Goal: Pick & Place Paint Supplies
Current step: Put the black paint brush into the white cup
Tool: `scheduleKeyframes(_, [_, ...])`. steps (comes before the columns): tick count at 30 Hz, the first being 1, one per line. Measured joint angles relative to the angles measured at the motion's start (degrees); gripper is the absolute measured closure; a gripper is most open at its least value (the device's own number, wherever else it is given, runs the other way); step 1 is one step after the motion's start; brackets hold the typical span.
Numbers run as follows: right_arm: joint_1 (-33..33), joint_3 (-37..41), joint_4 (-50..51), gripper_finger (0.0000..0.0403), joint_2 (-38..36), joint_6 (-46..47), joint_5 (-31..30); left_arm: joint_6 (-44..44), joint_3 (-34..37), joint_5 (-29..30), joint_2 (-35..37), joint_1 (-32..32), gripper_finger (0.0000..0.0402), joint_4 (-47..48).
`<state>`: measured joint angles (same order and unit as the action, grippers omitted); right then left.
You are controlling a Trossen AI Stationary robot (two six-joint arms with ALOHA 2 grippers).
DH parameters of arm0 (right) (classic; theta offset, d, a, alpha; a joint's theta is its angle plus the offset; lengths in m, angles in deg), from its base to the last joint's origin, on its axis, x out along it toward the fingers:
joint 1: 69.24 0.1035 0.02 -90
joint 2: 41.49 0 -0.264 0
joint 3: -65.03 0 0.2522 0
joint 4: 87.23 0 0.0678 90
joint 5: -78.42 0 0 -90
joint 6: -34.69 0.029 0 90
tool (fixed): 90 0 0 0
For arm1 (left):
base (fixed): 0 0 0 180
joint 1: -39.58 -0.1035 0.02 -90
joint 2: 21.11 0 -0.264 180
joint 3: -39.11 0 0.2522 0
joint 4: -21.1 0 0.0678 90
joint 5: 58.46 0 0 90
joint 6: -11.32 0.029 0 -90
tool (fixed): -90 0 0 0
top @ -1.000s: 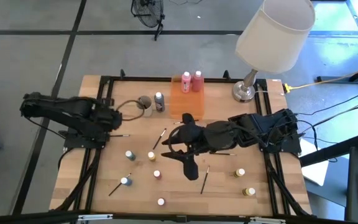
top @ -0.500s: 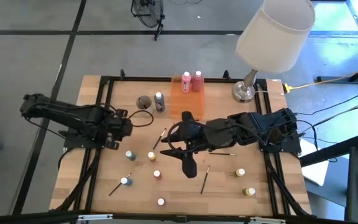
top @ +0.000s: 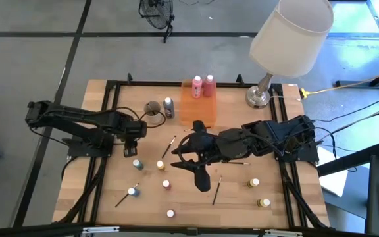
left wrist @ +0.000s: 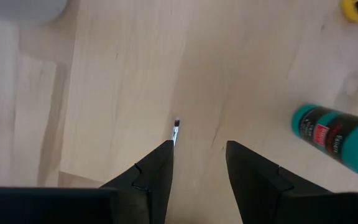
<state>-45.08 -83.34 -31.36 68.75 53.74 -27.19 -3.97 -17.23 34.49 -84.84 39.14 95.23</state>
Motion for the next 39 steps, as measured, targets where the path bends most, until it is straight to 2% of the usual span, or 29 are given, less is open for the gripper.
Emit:
scheduleKeyframes(7, [0.0, 0.0, -0.1, 0.0232, 0.0, 1.4, 1.3, 0.2, 0.0, 0.0, -5.6, -0.1, 0.0258, -0.2])
scheduleKeyframes(14, [0.0, 0.0, -0.6, 0.0231, 0.0, 2.6, 2.4, 4.4, 0.0, -1.4, -10.5, -0.1, 0.0259, -1.1])
scheduleKeyframes(18, [0.0, 0.0, -2.8, 0.0231, 0.0, 2.6, 5.5, 4.5, 0.0, -2.4, -13.0, -0.1, 0.0259, -4.0])
scheduleKeyframes(21, [0.0, 0.0, -4.4, 0.0231, 0.0, 2.6, 5.8, 4.5, 0.0, -5.4, -14.8, -0.1, 0.0258, -5.8])
scheduleKeyframes(25, [0.0, 0.0, -7.0, 0.0231, 0.0, 2.6, 5.8, 4.6, 0.0, -5.0, -17.2, -0.1, 0.0258, -5.8])
scheduleKeyframes(39, [0.0, 0.0, -14.8, 0.0231, 1.6, 3.5, 7.3, 6.7, -0.2, -2.5, -18.7, -0.2, 0.0258, -6.0])
